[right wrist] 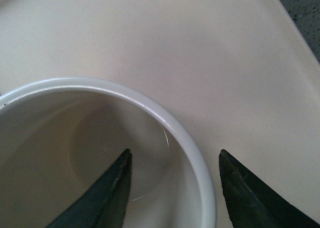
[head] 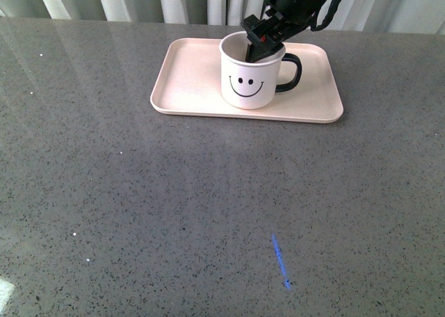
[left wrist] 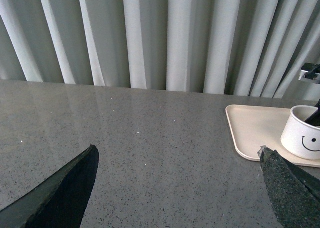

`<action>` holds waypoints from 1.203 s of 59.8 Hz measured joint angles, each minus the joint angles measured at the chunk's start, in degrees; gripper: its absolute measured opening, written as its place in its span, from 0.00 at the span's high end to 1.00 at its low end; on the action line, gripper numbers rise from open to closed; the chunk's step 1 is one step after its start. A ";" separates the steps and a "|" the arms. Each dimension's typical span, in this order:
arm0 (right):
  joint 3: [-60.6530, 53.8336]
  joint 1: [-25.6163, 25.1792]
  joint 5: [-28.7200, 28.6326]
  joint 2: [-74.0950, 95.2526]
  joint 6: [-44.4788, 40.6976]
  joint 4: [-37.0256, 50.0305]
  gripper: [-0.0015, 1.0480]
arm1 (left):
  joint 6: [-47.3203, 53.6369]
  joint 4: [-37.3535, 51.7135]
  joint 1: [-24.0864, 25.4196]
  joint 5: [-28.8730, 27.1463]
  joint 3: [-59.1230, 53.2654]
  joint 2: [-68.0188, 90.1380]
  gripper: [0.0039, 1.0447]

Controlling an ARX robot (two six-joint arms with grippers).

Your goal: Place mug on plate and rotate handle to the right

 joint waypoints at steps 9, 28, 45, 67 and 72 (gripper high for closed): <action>-2.27 0.28 -1.81 -2.25 2.05 4.42 0.25 | 0.00 0.00 0.00 0.00 0.00 0.00 0.09; -21.20 0.61 -2.75 -18.27 5.77 16.94 0.09 | 0.02 0.00 0.00 0.00 0.00 0.00 0.09; -38.75 0.04 -4.66 -32.17 7.13 28.79 0.09 | 0.00 0.00 0.00 0.00 0.00 0.00 0.09; -86.47 -1.75 19.15 -51.67 32.63 95.95 0.63 | 0.02 0.00 0.00 0.02 0.00 0.00 0.09; -94.64 -2.86 18.51 -56.37 33.66 99.34 0.78 | 0.00 0.00 0.00 0.00 0.00 0.00 0.09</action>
